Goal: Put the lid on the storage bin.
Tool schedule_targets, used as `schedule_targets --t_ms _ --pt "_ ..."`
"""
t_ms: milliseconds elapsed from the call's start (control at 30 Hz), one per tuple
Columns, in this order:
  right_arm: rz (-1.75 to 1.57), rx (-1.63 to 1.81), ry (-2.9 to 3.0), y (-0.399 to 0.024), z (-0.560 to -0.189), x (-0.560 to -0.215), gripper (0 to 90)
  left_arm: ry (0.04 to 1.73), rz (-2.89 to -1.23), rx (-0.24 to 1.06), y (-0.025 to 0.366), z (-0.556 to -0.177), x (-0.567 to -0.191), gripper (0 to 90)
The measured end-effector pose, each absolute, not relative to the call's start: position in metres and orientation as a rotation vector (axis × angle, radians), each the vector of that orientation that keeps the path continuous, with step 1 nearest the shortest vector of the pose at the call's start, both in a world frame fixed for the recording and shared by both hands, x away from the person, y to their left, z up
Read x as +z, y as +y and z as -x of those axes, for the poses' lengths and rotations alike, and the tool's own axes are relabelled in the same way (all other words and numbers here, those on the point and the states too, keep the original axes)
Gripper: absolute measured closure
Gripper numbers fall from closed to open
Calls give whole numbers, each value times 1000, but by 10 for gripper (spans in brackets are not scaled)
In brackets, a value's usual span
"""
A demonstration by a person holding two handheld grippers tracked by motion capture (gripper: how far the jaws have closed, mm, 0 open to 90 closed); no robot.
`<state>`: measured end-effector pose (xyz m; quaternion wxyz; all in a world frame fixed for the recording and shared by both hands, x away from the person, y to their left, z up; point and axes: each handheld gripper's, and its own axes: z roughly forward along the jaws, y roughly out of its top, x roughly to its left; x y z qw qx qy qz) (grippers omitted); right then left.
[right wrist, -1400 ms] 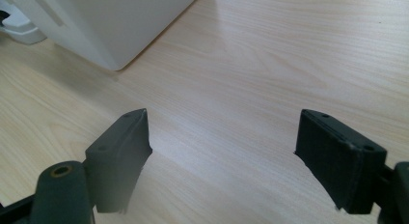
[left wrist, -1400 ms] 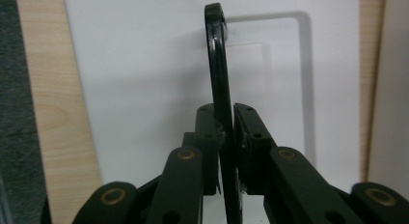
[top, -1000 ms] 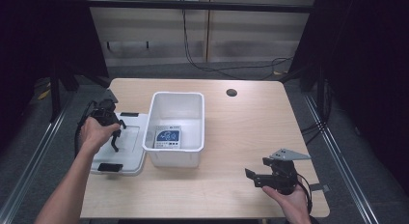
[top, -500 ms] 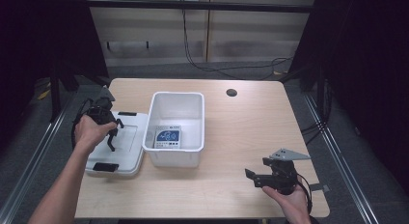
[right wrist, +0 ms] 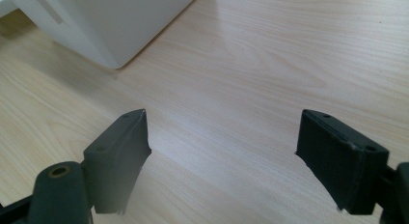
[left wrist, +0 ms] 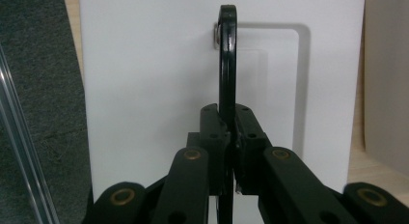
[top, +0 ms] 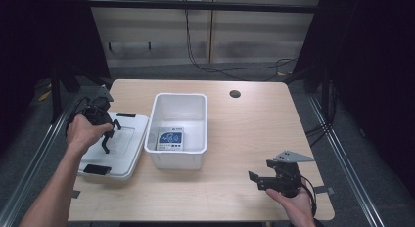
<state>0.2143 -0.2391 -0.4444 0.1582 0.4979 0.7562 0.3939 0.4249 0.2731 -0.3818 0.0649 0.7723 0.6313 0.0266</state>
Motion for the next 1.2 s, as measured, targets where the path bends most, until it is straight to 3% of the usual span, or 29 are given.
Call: schedule_targets --t_ms 1200 --pt "-1415 1127 2171 -238 -215 -445 149 1847 -2304 86 289 -415 -335 849"
